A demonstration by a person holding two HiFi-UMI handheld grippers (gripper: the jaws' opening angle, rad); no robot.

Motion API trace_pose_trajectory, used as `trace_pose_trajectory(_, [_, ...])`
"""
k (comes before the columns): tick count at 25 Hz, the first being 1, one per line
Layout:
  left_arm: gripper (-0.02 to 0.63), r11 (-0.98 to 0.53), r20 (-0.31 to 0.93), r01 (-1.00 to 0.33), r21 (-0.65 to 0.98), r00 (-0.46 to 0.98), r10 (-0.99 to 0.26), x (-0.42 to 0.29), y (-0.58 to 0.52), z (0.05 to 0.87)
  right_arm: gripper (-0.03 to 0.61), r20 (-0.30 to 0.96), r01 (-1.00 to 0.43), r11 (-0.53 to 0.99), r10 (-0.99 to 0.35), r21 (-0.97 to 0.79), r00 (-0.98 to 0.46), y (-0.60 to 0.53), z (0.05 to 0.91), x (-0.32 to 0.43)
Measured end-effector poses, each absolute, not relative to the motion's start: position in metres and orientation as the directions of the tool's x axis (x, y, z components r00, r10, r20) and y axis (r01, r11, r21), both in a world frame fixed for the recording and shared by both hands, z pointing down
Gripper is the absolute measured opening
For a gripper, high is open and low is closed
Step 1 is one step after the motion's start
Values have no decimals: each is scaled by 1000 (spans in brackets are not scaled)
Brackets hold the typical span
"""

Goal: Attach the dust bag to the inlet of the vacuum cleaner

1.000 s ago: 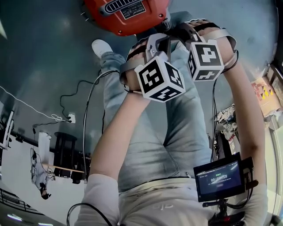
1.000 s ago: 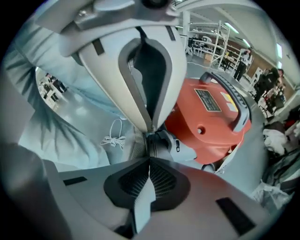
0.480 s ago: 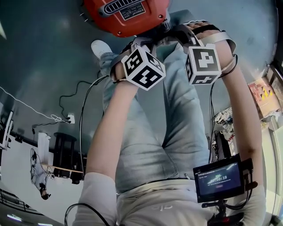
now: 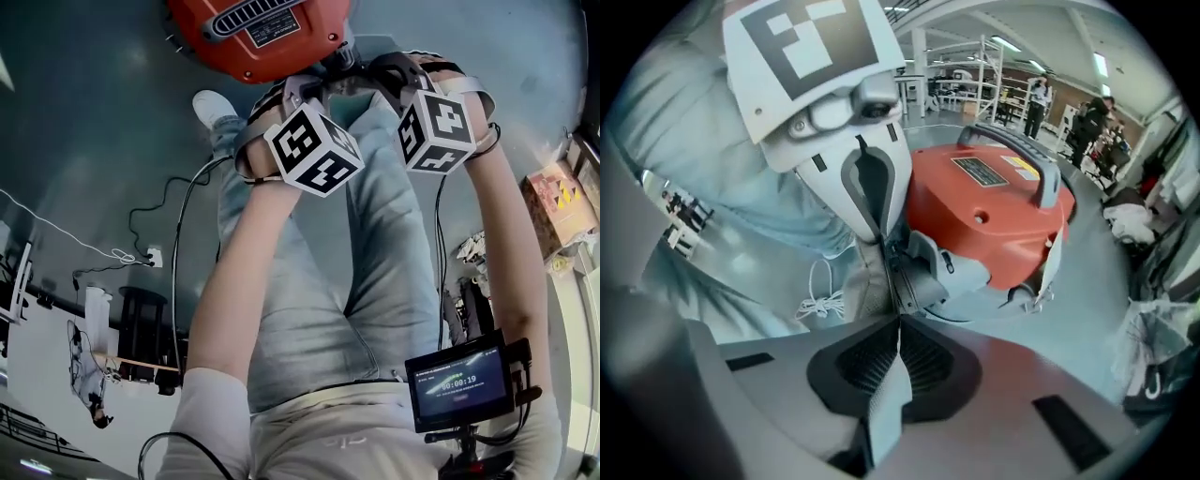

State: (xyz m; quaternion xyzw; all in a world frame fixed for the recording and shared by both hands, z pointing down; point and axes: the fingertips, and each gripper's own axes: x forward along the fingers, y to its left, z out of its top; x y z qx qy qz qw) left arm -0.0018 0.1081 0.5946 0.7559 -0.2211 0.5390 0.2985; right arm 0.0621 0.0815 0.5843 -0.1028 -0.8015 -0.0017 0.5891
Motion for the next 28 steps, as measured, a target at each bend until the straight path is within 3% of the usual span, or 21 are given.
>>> trace_pose_trajectory(6, [5,-714,949,-669,207,315,-21,-1,108,594,9,958,186,982,68,-16,-277,80,573,58])
trace_pose_trajectory(12, [5,-692,935,-676,251,356,-8,-9,108,604,11,907,-62,948,279,-313,-316,73,572,67])
trace_pose_trajectory(14, [6,-669,935,-693,269,356,7,-24,112,607,11,904,-138,934,268,-329,-334,57,565,76])
trace_pose_trajectory(18, [5,-631,942,-737,242,334,-28,-60,109,601,9,879,-281,924,107,-261,-465,22,546,73])
trace_pose_trajectory(21, [5,-566,887,-776,278,433,-158,-68,87,566,9,843,-351,913,-15,-208,-538,7,523,58])
trace_pose_trajectory(25, [5,-560,730,-760,330,581,-359,-56,39,437,9,736,-449,878,-191,-168,-650,-10,414,41])
trace_pose_trajectory(28, [5,-593,630,-734,331,639,-440,-41,23,342,9,630,-523,832,-309,-184,-713,-15,324,34])
